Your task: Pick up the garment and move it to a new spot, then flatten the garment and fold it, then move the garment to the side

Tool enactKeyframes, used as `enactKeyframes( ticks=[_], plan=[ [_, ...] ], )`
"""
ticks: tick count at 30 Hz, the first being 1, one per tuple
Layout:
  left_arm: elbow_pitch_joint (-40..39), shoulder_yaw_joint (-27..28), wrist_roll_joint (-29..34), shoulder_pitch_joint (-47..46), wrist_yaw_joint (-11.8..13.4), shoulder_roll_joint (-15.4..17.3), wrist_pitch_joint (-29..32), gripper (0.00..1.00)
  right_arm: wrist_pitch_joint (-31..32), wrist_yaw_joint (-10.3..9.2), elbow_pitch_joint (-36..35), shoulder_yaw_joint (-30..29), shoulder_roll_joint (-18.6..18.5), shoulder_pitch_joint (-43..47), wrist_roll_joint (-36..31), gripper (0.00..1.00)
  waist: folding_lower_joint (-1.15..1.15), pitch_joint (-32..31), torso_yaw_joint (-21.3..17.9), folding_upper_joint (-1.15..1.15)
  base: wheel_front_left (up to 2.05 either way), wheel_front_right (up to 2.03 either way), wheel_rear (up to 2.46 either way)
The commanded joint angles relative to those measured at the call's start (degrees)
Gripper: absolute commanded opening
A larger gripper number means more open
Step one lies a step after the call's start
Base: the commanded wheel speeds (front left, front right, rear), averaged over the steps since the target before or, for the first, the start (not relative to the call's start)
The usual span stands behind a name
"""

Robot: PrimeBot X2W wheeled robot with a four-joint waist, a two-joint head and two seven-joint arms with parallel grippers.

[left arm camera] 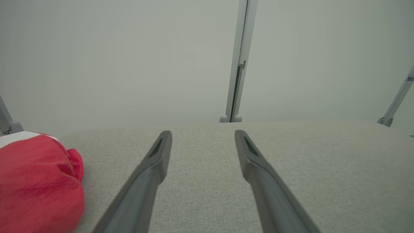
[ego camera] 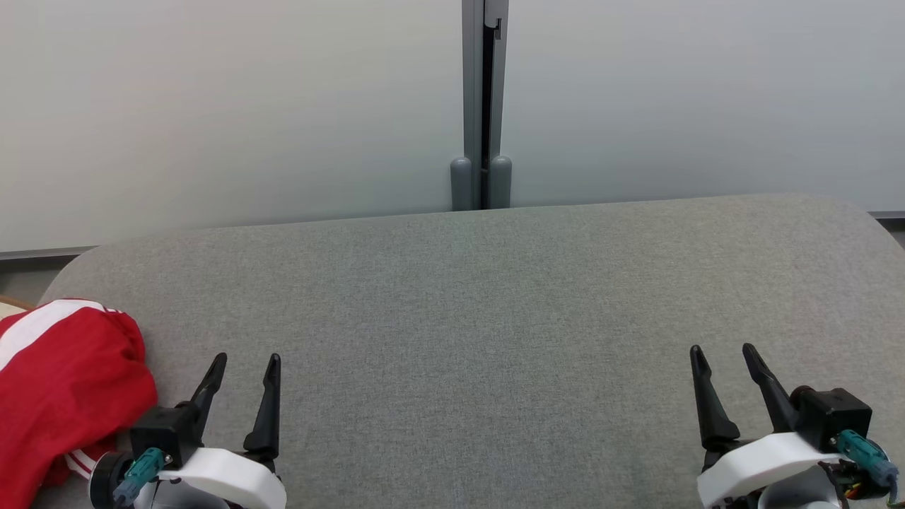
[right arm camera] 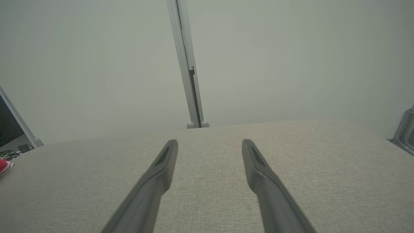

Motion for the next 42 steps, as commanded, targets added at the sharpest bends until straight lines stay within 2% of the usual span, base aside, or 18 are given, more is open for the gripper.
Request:
enactKeyframes(
  ticks=[1, 21, 42],
  plan=[
    [0.15, 0.10, 1.00, -0.52, 0.41, 0.24, -0.41, 1.00, -0.70, 0.00, -0.24, 0.21, -0.01, 0.32, -1.06, 1.00, 0.00, -0.04, 0.03, 0.00, 0.00, 0.00, 0.00],
    [4.84, 1.15, 6.71, -1.10, 0.29, -0.54, -2.61, 1.00, -1.64, 0.00, -0.36, 0.95, 0.39, 0.71, -6.82, 1.00, 0.00, -0.59, 0.18, 0.00, 0.00, 0.00, 0.00],
    [6.70, 1.37, 5.12, -2.26, 0.08, -0.79, -2.49, 1.00, -1.69, 0.00, -0.19, 0.99, 0.68, 0.65, -5.46, 1.00, 0.00, -0.43, 0.86, 0.00, 0.00, 0.00, 0.00]
  ],
)
